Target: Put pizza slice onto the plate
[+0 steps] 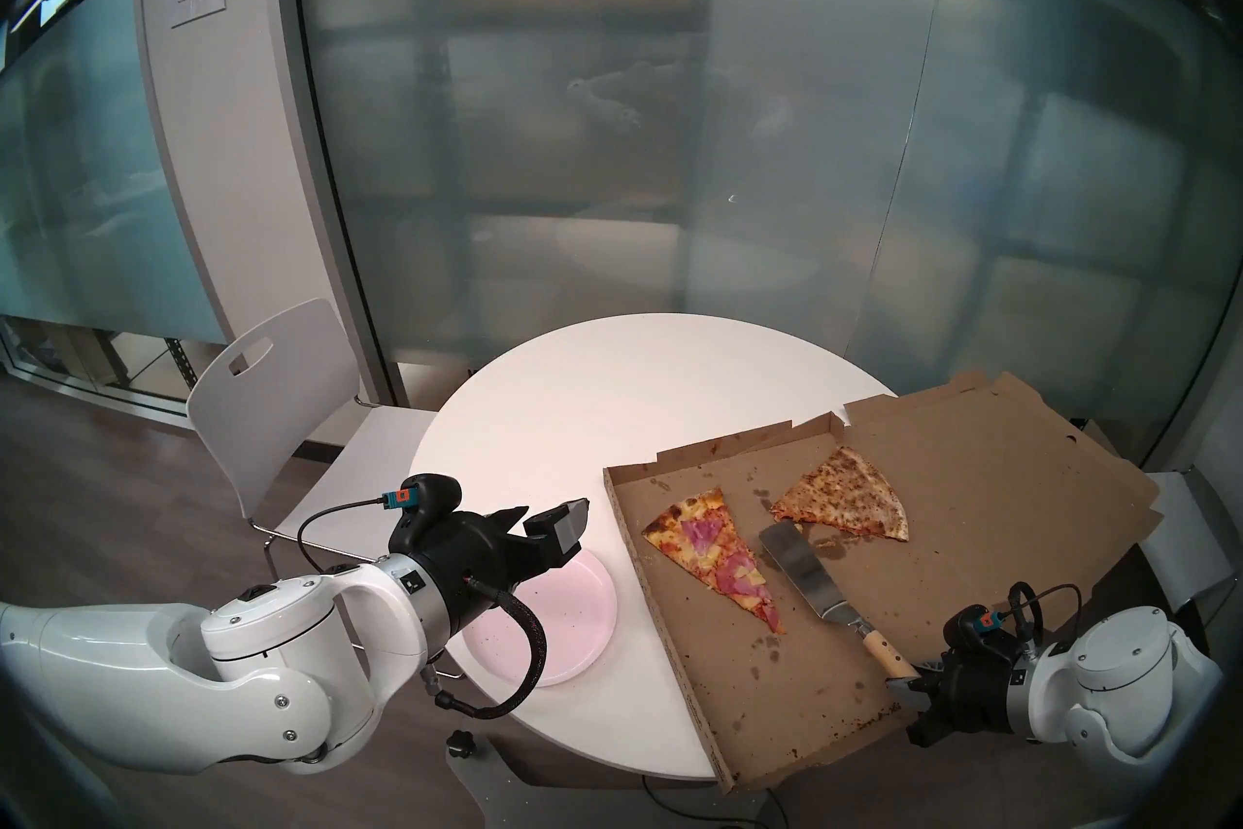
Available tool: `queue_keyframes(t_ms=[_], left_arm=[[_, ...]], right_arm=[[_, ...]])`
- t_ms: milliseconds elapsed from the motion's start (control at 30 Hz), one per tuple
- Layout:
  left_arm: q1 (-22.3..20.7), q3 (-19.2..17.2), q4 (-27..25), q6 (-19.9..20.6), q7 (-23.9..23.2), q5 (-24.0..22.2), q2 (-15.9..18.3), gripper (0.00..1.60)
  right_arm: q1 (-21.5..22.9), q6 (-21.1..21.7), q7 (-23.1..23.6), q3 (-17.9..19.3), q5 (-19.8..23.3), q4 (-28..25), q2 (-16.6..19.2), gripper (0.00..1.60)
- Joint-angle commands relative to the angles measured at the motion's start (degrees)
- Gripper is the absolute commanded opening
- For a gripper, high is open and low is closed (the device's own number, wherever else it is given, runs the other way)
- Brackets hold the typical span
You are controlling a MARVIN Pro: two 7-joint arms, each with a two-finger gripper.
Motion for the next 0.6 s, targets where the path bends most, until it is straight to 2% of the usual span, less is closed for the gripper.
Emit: queue_keyframes(t_ms=[0, 367, 567], left_arm=[[0.21, 0.59, -0.77, -0.01, 1.54, 1.04, -1.14, 1.60], [0.14, 2.95, -0.77, -0.30, 5.10, 3.87, -3.77, 1.60], [-0.09, 4.07, -0.77, -1.05, 7.02, 5.54, -5.36, 1.60]], right_arm=[[-0.62, -0.86, 3.05, 2.58, 1.10, 0.72, 0.95, 0.00], [3.22, -1.51, 7.30, 2.75, 1.69, 7.40, 6.34, 0.00], [3.58, -2.15, 9.93, 3.16, 1.76, 9.27, 8.66, 0.00]])
